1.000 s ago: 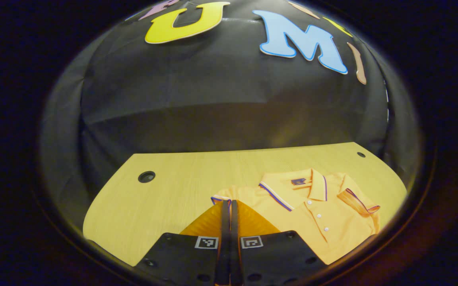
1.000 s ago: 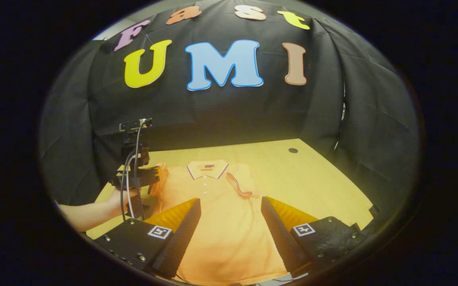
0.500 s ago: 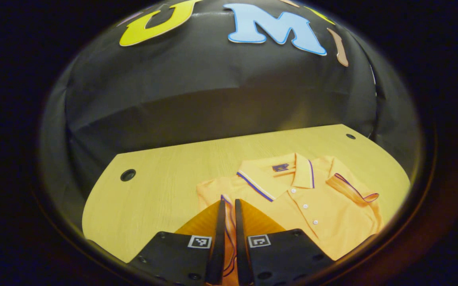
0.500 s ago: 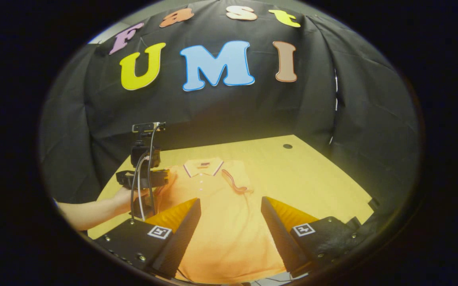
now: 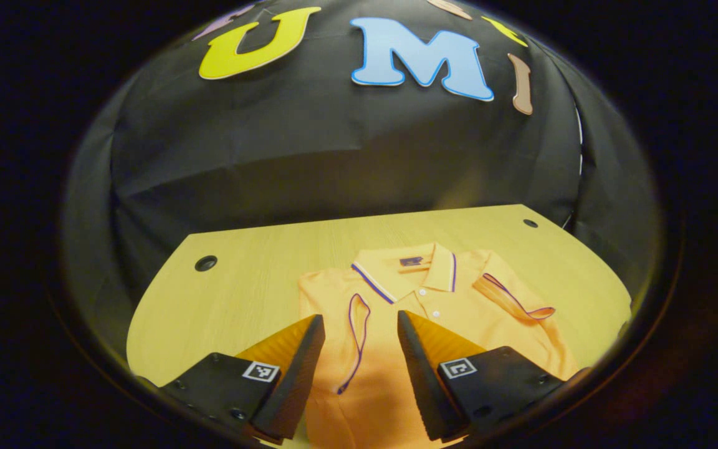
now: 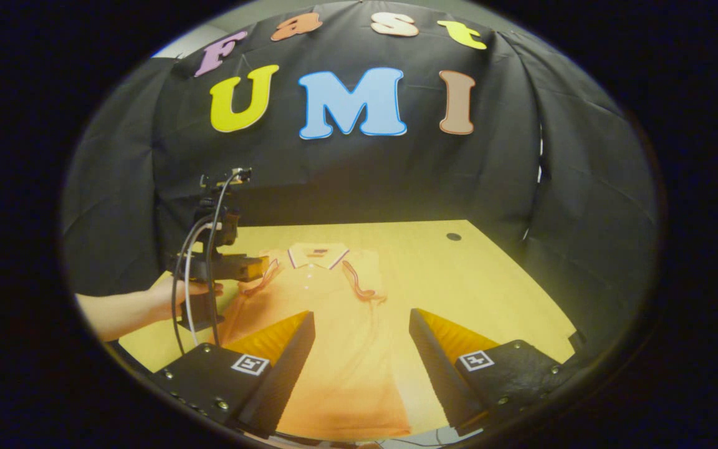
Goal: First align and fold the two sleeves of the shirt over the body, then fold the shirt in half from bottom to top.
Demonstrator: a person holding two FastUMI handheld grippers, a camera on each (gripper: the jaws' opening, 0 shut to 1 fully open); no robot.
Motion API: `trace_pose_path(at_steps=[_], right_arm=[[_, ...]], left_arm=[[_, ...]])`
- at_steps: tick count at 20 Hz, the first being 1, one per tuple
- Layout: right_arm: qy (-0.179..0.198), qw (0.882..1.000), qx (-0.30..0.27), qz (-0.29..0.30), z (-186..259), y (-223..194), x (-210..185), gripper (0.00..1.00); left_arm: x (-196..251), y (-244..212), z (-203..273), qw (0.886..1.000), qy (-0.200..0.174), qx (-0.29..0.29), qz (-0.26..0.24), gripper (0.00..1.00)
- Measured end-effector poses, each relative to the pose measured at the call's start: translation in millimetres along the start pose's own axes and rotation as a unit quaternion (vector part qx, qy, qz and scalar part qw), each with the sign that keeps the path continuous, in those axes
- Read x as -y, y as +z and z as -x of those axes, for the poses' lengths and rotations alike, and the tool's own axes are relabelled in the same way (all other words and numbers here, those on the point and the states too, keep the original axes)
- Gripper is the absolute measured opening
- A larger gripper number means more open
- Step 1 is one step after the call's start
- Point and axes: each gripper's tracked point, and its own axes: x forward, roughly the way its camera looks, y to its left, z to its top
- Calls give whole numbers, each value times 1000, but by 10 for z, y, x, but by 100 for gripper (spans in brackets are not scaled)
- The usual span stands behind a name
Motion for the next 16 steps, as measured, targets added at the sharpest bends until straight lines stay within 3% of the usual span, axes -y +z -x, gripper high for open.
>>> trace_pose_path(at_steps=[2, 3, 5, 9, 16], right_arm=[[17, 1000, -4, 9, 51, -124, 39, 90], [26, 1000, -6, 12, 69, -181, 62, 95], [39, 999, -7, 21, 114, -278, 129, 95], [59, 998, -14, 33, 160, -490, 240, 95], [64, 995, -62, 39, 176, -1027, 247, 95]], left_arm=[[78, -88, 299, 1000, 4, 1, 8, 87], [109, -118, 451, 1000, 7, 3, 12, 91], [166, -227, 724, 1000, 17, 5, 21, 94], [230, -484, 1217, 999, 40, 3, 35, 94], [235, -1092, 1850, 998, 33, -25, 50, 94]])
